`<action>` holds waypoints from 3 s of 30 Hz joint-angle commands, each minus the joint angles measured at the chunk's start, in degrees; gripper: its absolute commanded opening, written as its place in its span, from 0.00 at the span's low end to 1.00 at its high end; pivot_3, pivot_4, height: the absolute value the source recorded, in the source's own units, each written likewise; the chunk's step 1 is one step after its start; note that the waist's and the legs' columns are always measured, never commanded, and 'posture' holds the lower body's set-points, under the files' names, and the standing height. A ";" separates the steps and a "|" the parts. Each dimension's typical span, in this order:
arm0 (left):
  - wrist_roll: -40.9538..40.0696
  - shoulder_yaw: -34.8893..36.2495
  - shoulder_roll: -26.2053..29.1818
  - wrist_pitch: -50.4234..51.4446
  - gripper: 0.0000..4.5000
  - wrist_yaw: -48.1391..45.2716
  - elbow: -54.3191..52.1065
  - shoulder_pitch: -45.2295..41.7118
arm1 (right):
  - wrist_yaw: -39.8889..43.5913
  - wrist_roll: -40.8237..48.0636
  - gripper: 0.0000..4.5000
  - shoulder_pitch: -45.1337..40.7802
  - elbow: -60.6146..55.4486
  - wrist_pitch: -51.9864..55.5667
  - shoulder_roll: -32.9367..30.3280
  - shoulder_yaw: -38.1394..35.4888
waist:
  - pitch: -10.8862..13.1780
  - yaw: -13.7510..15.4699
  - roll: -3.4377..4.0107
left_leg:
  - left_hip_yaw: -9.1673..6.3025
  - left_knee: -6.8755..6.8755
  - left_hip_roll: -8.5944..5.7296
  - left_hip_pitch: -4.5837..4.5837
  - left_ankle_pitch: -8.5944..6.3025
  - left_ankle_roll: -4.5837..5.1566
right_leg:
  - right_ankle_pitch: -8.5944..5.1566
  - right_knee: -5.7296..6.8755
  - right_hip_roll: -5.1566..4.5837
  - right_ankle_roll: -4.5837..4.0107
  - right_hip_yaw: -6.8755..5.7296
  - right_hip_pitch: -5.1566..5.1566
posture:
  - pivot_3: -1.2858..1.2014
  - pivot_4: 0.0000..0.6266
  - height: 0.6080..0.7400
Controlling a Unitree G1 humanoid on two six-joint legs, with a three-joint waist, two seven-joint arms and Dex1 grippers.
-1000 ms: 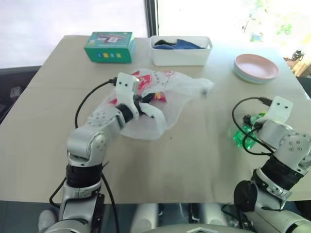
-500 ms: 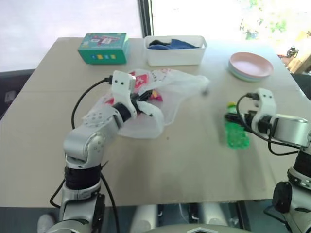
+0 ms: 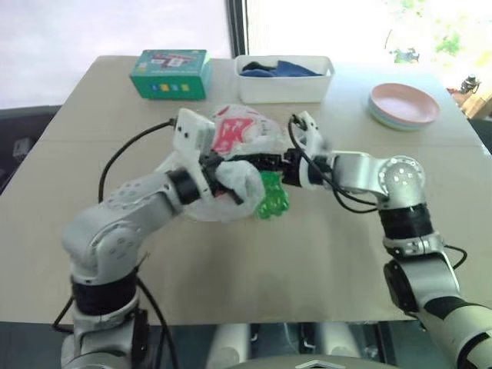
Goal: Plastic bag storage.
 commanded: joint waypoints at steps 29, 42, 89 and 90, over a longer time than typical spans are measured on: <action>1.91 6.88 -1.55 -11.26 0.00 9.04 18.29 1.68 | 22.84 -38.14 0.98 8.48 -21.10 0.43 -1.08 -3.93 | 0.02 -0.52 0.17 | 0.10 -0.13 0.08 0.18 0.04 -0.12 | 0.00 0.08 0.06 -0.01 -0.01 -0.02 | 0.52 0.24 1.00; 1.67 3.10 -0.15 -12.23 0.00 2.64 10.83 4.22 | 30.79 -60.91 0.98 7.59 -14.42 -8.18 -4.28 12.31 | 0.02 -0.44 0.16 | 0.10 -0.12 0.02 0.16 0.03 -0.11 | 0.00 0.04 0.01 -0.01 0.01 -0.01 | 0.52 0.24 1.00; 28.03 -18.19 -0.69 -37.96 0.00 -39.39 47.65 -32.34 | 46.95 -70.60 0.71 22.14 -49.25 -2.15 -20.73 3.01 | 0.29 0.20 0.01 | 0.03 0.07 0.02 0.00 0.04 -0.08 | -0.02 0.05 0.07 0.03 -0.34 -0.04 | 0.52 0.24 1.00; 27.94 -17.89 -0.83 -37.50 0.00 -38.91 46.16 -31.36 | 46.09 -70.69 0.71 21.97 -48.82 -1.26 -20.11 3.01 | 0.29 0.20 0.01 | 0.02 0.07 0.02 -0.01 0.04 -0.08 | -0.02 0.04 0.07 0.03 -0.35 -0.03 | 0.52 0.24 1.00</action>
